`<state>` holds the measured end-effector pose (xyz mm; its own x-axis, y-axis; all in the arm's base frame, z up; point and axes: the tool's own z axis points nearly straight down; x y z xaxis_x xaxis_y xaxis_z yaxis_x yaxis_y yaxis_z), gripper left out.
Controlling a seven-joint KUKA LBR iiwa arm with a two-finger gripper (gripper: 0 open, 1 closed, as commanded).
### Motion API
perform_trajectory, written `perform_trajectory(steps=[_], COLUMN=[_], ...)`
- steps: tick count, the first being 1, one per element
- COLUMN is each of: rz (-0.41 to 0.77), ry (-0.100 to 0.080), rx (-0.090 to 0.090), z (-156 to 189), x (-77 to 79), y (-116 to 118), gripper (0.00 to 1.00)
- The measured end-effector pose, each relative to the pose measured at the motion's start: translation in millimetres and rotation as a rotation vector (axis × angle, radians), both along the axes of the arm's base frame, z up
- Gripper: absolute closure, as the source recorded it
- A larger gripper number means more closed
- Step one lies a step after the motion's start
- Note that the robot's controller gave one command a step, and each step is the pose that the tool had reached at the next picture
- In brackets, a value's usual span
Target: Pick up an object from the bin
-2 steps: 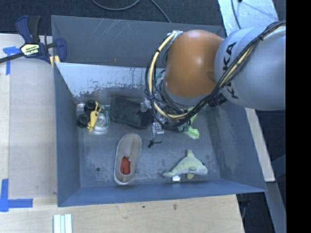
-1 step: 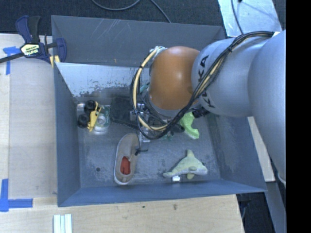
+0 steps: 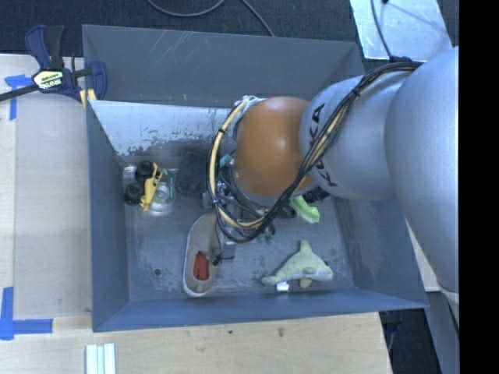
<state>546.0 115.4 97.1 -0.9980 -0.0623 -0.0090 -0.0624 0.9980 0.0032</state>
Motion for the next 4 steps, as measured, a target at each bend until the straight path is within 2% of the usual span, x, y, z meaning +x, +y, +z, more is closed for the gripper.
perform_trajectory(steps=[1, 2, 3, 4], rz=[0.164, 0.406, 0.406, 0.402], ry=[-0.006, -0.016, -0.016, -0.02], rx=[-0.004, -0.002, -0.002, -0.003], z=[-13, -22, -22, 1], x=[-7.9, -7.6, -7.5, -9.7], y=[10, 49, 49, 44], gripper=[0.0, 1.0, 1.0, 1.0])
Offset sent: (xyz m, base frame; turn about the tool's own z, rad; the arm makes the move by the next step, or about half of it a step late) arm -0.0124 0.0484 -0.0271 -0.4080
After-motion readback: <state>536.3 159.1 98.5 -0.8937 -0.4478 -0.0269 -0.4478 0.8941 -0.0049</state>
